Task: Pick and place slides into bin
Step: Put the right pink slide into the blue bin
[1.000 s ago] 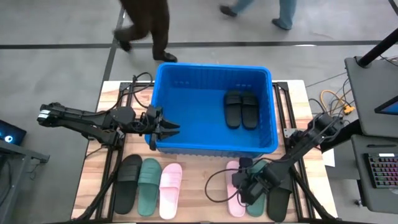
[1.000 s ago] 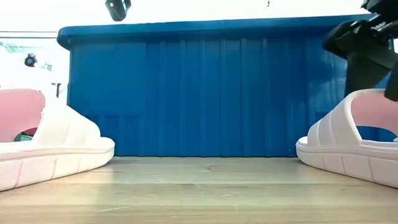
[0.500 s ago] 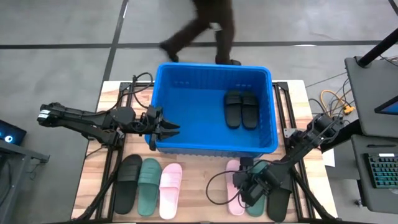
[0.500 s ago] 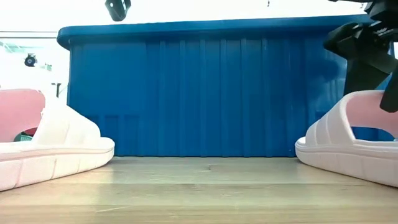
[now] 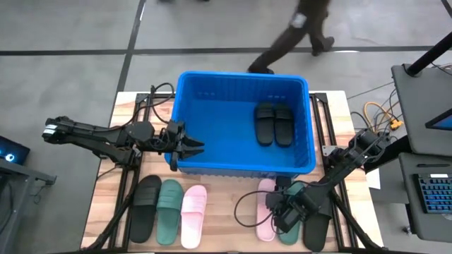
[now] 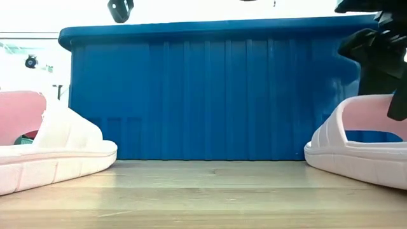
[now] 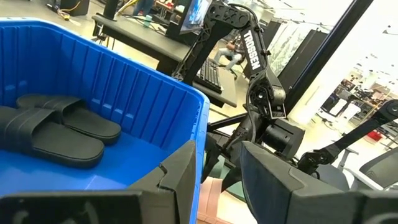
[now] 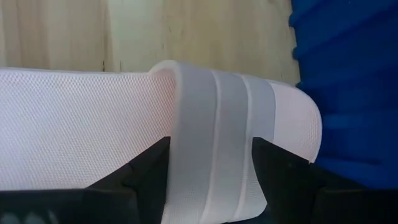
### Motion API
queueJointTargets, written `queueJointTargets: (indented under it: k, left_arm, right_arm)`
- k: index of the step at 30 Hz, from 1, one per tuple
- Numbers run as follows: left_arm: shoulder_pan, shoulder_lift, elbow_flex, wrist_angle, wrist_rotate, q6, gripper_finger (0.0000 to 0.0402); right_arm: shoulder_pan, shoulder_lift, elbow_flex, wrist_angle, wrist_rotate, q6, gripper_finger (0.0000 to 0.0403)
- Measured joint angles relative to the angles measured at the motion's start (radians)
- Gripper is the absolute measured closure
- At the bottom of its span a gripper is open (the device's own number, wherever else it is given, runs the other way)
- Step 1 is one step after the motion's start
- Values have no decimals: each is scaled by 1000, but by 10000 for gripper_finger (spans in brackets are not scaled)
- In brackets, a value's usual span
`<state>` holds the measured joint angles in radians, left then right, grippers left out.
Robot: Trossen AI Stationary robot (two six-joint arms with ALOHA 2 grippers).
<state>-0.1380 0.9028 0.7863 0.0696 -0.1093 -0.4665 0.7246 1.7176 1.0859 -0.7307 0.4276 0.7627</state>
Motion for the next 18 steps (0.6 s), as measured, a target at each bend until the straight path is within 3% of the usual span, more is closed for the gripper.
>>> queueJointTargets:
  k: [13, 18]
  left_arm:
    - [-1, 0, -3, 0, 0, -7, 291]
    - [-2, 0, -3, 0, 0, -3, 291]
  right_arm:
    - [1, -2, 4, 6, 8, -4, 361]
    - [4, -2, 14, -2, -17, -6, 389]
